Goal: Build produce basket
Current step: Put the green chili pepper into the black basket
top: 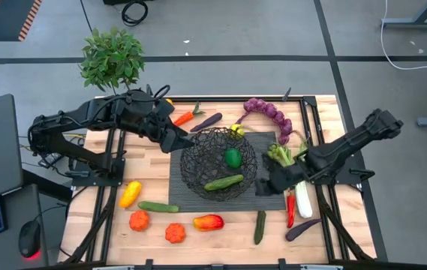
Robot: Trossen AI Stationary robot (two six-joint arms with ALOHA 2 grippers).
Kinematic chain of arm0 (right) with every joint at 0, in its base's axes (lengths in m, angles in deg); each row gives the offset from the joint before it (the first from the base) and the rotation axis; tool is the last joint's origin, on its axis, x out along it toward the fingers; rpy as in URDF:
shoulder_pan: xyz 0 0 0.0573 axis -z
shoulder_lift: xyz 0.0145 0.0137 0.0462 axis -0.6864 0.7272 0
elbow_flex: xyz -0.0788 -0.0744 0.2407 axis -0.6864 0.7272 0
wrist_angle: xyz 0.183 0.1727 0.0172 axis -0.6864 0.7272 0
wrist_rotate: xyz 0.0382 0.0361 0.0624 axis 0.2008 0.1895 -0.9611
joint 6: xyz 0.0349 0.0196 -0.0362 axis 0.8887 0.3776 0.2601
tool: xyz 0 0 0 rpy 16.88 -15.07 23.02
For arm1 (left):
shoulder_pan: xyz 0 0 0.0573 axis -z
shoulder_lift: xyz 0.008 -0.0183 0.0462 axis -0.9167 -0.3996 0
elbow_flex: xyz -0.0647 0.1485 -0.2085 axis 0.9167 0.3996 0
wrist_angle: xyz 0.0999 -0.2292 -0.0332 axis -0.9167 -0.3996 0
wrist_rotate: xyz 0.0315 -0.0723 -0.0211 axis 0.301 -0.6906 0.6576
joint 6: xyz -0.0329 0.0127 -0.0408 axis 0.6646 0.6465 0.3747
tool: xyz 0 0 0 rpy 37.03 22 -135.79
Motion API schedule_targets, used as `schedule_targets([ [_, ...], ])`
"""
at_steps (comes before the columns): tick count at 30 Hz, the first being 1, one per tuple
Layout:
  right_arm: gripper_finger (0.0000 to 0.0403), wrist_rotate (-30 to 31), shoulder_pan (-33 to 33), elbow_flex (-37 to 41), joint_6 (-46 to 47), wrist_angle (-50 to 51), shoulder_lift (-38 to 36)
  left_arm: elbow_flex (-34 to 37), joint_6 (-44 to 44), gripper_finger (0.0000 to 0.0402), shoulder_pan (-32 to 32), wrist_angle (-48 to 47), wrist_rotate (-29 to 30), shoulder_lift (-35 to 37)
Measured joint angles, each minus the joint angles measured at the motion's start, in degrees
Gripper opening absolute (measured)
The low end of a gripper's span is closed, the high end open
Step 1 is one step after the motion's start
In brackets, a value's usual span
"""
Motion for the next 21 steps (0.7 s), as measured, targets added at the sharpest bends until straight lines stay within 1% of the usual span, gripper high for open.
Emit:
schedule_targets([
  [3,0.013,-6.62,-1.47,0.0,3.03,-0.04,3.3,0.0,-0.03,0.0382,-0.91,0.43,-0.05,0.02],
  [6,0.0158,-9.95,-3.07,0.0,5.97,-0.04,6.75,0.02,-0.04,0.0382,-1.9,0.32,0.01,0.28],
  [12,0.0224,-10.42,-4.78,0.0,12.29,-1.51,12.55,0.02,0.0,0.0382,-2.85,0.5,0.02,0.46],
  [15,0.0249,-10.42,-5.08,0.0,14.4,-2.94,15.37,0.02,-0.07,0.0382,-2.85,0.57,0.0,0.52],
  [18,0.0262,-10.42,-5.28,0.0,15.65,-3.79,18.39,0.02,-0.09,0.0382,-2.85,0.57,0.01,0.5],
  [21,0.0265,-10.42,-5.25,0.0,16.66,-4.38,21.28,0.02,-0.13,0.0382,-2.84,0.64,0.02,0.5],
])
